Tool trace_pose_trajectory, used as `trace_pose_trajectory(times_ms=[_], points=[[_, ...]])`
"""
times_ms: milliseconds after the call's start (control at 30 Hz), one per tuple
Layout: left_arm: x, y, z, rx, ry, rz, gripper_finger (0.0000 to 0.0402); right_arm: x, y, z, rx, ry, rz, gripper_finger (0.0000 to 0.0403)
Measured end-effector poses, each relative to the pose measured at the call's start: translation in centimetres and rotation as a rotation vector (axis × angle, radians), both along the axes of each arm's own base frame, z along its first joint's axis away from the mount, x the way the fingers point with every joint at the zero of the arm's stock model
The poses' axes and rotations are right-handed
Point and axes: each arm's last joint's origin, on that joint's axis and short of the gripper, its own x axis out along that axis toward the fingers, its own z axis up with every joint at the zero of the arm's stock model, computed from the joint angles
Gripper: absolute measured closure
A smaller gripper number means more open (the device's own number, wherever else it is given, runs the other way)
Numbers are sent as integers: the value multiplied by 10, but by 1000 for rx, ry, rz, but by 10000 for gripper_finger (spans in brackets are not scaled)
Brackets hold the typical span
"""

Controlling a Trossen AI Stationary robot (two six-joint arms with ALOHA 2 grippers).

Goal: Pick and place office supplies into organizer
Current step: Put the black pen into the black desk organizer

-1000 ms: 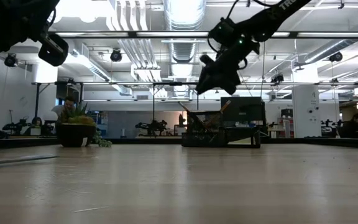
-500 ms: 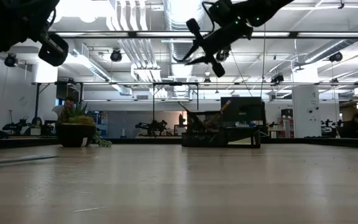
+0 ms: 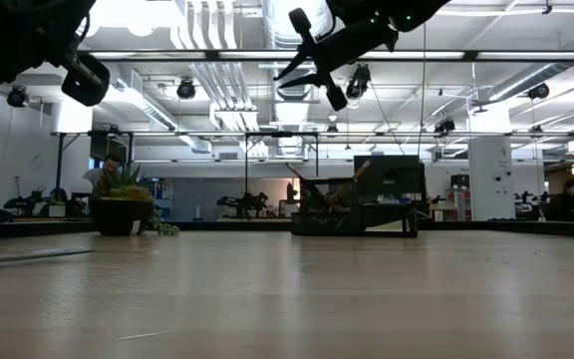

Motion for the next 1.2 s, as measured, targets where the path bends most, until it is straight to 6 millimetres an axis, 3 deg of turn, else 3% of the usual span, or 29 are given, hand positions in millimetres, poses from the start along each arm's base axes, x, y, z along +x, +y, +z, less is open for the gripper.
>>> trace_pose_trajectory(times_ms=[400, 700, 900, 1200], points=[[0, 0, 0, 0, 0, 0, 402, 12, 14, 0, -44, -34, 54, 351], [0, 0, 0, 0, -1, 0, 402, 31, 56, 9, -341, -74, 207, 351], [0, 0, 0, 0, 0, 0, 402, 36, 85, -5, -510, 72, 387, 351], [0, 0, 0, 0, 0, 0, 402, 59, 95, -43, -481, 182, 465, 351]])
